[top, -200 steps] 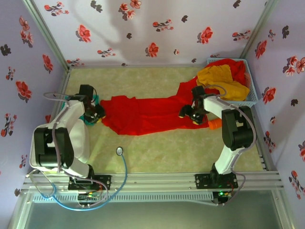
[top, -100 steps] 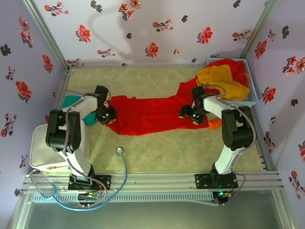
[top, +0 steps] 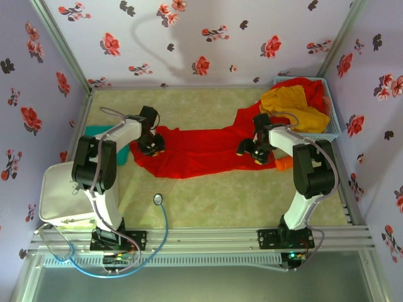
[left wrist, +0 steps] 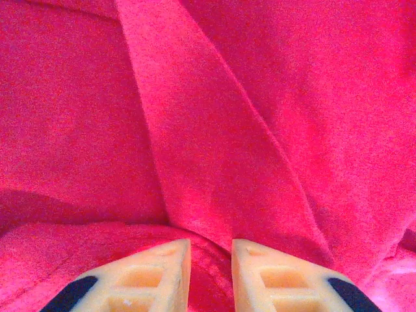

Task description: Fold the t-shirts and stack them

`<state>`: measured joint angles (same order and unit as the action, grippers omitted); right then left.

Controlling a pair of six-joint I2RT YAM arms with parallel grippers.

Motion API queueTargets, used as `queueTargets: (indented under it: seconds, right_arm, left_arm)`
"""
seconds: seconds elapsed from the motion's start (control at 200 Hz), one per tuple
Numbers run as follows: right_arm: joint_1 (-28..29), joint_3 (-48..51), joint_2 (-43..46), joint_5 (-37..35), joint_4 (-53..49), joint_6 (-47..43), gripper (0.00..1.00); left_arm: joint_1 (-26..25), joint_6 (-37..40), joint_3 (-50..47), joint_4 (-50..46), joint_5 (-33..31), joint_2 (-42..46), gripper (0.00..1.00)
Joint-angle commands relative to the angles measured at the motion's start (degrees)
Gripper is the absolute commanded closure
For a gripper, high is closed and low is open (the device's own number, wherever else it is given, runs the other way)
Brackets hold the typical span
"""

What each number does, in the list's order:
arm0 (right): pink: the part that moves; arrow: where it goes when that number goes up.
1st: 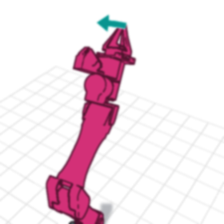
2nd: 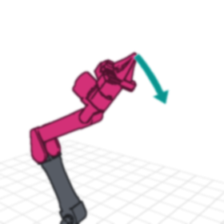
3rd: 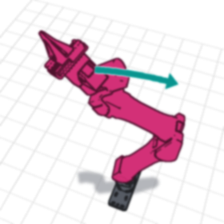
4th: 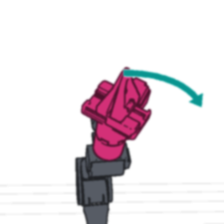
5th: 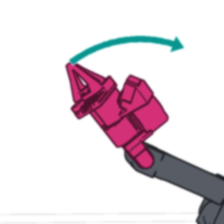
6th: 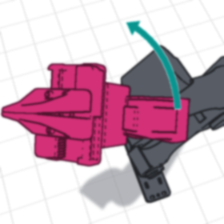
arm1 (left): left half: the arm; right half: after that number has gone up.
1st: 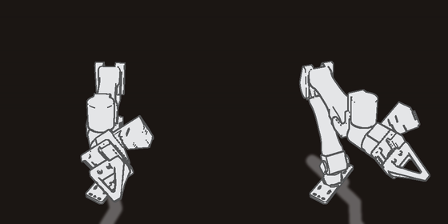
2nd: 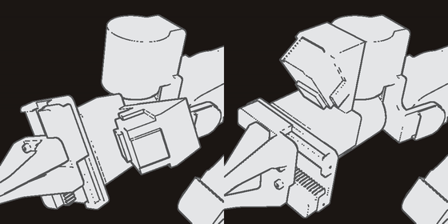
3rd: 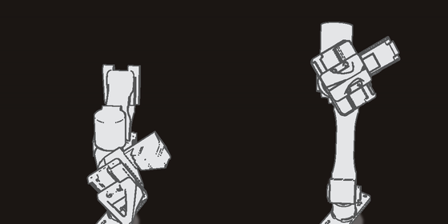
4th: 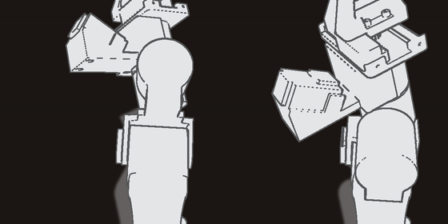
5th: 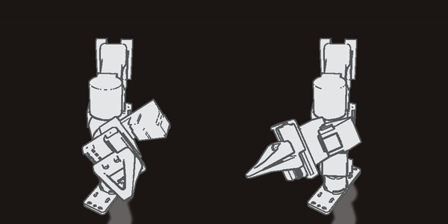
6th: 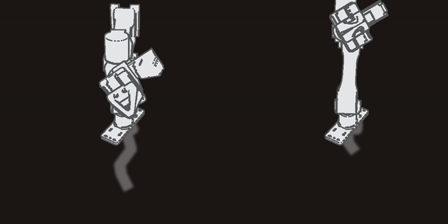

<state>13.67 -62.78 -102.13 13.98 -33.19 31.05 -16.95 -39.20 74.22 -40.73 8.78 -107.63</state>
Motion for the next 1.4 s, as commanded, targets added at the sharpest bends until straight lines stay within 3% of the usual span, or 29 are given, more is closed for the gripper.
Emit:
queueTargets:
  seconds: [0.0, 0.18, 0.855, 1.25, 1.395]
  right_arm:
    - [0.53, 0.73, -1.40, 0.61, -0.71, -0.44, 0.23]
    - [0.48, 1.12, -1.88, 0.87, -0.06, -0.15, 0.23]
    - [0.52, 1.08, -3.69, -0.35, 0.49, -0.10, 0.23]
    - [0.48, 1.37, -3.70, -0.44, 0.67, 0.33, 0.23]
    - [0.63, 1.15, -4.03, -0.03, 0.84, 0.59, 0.23]
  left_arm:
    - [1.65, 3.37, 1.91, -3.98, -3.34, 1.71, 0.75]
    - [5.21, 5.22, 1.86, -5.02, 0.09, 1.79, 0.74]
    - [3.05, 7.30, 5.92, -8.64, 2.91, -6.39, 0.69]
    - [2.67, 9.20, 5.50, -10.58, 2.04, -4.49, 0.87]
    - [2.10, 10.42, 6.03, -11.55, 0.91, -5.85, 0.73]
